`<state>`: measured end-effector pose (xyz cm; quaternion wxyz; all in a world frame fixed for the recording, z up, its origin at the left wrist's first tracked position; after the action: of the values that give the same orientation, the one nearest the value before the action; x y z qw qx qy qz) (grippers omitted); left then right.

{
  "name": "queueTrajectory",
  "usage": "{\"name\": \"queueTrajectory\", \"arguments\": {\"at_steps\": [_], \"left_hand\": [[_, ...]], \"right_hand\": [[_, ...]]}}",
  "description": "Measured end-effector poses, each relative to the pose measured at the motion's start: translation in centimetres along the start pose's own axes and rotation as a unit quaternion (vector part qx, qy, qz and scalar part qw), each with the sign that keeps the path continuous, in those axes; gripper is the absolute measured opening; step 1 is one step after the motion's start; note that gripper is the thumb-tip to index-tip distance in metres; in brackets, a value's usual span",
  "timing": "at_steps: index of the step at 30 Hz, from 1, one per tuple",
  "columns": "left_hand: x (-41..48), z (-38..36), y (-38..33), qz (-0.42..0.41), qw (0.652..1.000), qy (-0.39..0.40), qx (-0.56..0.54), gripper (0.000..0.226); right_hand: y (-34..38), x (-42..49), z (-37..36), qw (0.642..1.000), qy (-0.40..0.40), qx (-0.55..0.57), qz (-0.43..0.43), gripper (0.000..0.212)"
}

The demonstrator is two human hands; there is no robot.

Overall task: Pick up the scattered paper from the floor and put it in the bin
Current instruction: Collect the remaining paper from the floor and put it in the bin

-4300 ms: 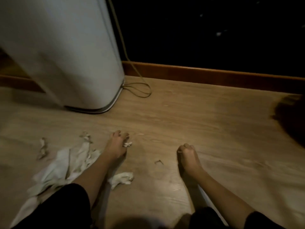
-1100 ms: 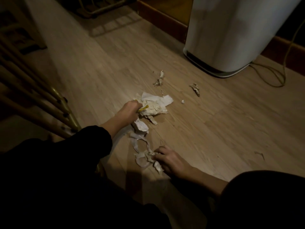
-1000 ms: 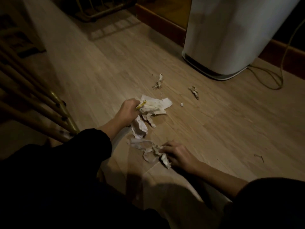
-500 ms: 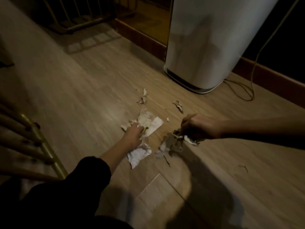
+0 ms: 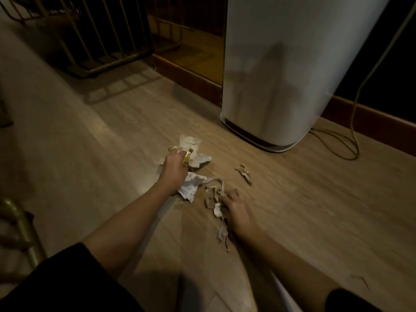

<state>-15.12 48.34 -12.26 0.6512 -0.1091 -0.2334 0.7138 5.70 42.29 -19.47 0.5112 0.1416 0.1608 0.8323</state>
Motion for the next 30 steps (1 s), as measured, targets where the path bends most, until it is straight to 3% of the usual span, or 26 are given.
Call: {"name": "queueTrajectory", "arguments": {"at_steps": [7, 11, 15, 21, 23, 25, 27, 30], "left_hand": [[3.9, -5.4, 1.0, 0.055, 0.989, 0.125, 0.061, 0.036], [3.8, -6.5, 0.3, 0.018, 0.997, 0.069, 0.012, 0.020], [3.1, -6.6, -0.6, -0.001, 0.998, 0.053, 0.016, 0.007], [-0.1, -6.3, 0.0, -0.005, 0.999, 0.051, -0.016, 0.009], [-1.5, -5.4, -0.1, -0.002, 0.998, 0.056, -0.035, 0.004], [-2.6, -4.1, -0.4, -0.003, 0.998, 0.052, -0.046, 0.008], [-3.3, -2.5, -0.6, -0.013, 0.998, 0.042, -0.053, 0.011], [-2.8, -0.2, -1.4, -0.036, 0.997, 0.030, -0.057, 0.018]], "right_hand": [[-1.6, 0.5, 2.2, 0.995, -0.038, 0.071, 0.063, 0.020], [-5.0, 5.3, 5.1, 0.983, -0.153, 0.098, -0.005, 0.033], [-7.4, 8.0, 3.9, 0.990, -0.081, 0.004, -0.117, 0.024], [-5.6, 3.4, 2.0, 0.994, -0.097, -0.006, -0.051, 0.035], [-5.7, 2.5, 2.8, 0.992, -0.101, 0.040, -0.065, 0.024], [-6.1, 1.9, 3.8, 0.974, -0.115, 0.139, -0.138, 0.018], [-6.3, 1.2, 4.8, 0.948, -0.125, 0.214, -0.202, 0.023], [-6.8, 0.3, 7.1, 0.940, -0.141, 0.235, -0.204, 0.027]]}}
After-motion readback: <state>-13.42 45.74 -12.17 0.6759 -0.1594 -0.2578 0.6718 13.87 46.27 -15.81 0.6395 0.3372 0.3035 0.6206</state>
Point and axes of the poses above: each hand's wrist, its own x-axis towards the middle knuckle, its own z-axis out of the back of the hand, y = z × x, the point moved 2 cm from there along x, towards the middle knuckle, and after that the axes turned 2 degrees about -x, right-handed, at the moved point
